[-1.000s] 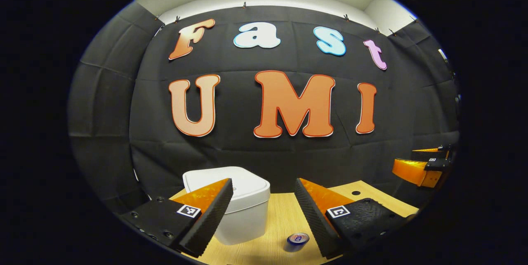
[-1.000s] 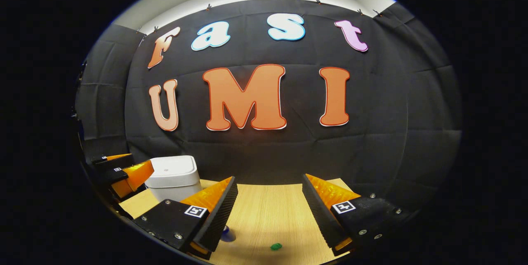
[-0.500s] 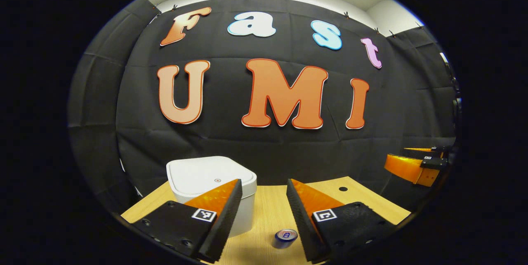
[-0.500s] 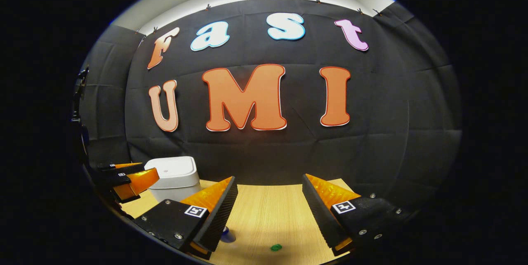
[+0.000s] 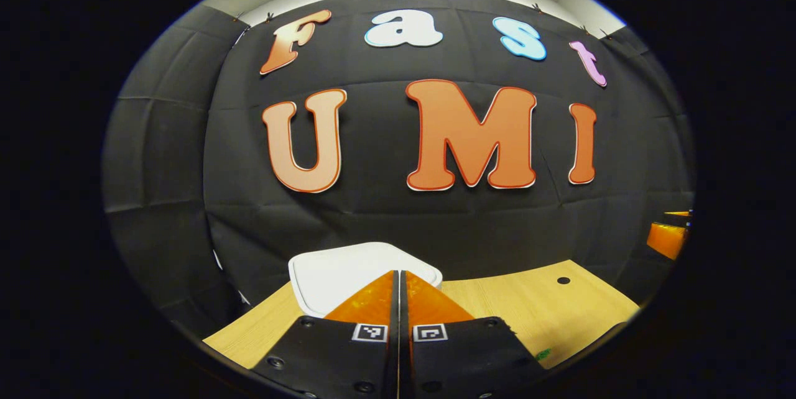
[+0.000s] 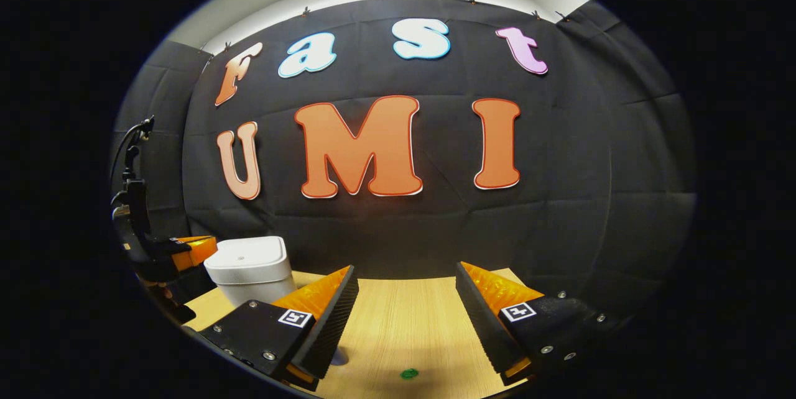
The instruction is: Press the lid of the desktop garbage bin to open it, pick up the crumpled paper on the desktop and throw it into the bin, then pick up the pop can on the desktop and drop it into the bin, and finally close the garbage bin lid.
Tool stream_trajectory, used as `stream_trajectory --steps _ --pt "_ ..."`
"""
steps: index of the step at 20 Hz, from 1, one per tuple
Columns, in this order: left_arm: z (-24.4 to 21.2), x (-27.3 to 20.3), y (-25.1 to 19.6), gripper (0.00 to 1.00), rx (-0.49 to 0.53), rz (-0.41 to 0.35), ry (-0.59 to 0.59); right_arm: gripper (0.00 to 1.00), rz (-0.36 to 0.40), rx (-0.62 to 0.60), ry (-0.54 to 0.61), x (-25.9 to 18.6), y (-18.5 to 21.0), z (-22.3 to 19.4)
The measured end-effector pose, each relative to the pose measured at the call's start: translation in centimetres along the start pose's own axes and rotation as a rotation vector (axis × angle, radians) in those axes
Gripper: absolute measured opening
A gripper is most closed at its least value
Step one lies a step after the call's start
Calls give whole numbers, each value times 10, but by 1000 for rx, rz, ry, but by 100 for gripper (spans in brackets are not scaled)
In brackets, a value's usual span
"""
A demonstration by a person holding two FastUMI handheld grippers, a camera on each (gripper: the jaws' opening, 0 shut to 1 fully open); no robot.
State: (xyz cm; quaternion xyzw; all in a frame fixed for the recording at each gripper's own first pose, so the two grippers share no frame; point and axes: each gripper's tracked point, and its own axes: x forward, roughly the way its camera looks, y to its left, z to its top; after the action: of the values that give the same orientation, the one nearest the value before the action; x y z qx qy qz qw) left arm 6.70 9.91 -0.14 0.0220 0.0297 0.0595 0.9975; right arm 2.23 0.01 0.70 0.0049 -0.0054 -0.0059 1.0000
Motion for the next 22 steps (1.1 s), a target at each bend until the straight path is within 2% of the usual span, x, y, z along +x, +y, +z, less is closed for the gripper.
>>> stream_trajectory --steps 2,3,5,7,9,11,15,18,20,22 --pt "0 8 -4 0 -15 -49 11 94 0 7 4 2 -2 0" --pt "2 14 1 0 -10 -45 8 94 1 10 5 4 -3 -1" --pt "7 25 23 0 41 31 1 94 5 14 7 6 -5 -1" --pt "-2 38 31 0 62 53 47 94 8 14 10 10 -5 -2" --pt "-19 48 38 0 51 69 104 94 13 17 17 13 -6 -4" --pt "-37 53 33 0 7 40 145 94 14 19 21 16 -8 -5" --pt "-64 55 38 0 -27 63 242 94 14 20 38 22 -11 -10" --pt "-66 62 40 0 -35 70 239 94 13 25 50 27 -13 -12" --pt "-70 68 39 0 12 67 245 94 17 27 58 29 -11 -16" --pt "-67 69 43 0 -78 77 210 94 29 28 69 29 -7 -20"
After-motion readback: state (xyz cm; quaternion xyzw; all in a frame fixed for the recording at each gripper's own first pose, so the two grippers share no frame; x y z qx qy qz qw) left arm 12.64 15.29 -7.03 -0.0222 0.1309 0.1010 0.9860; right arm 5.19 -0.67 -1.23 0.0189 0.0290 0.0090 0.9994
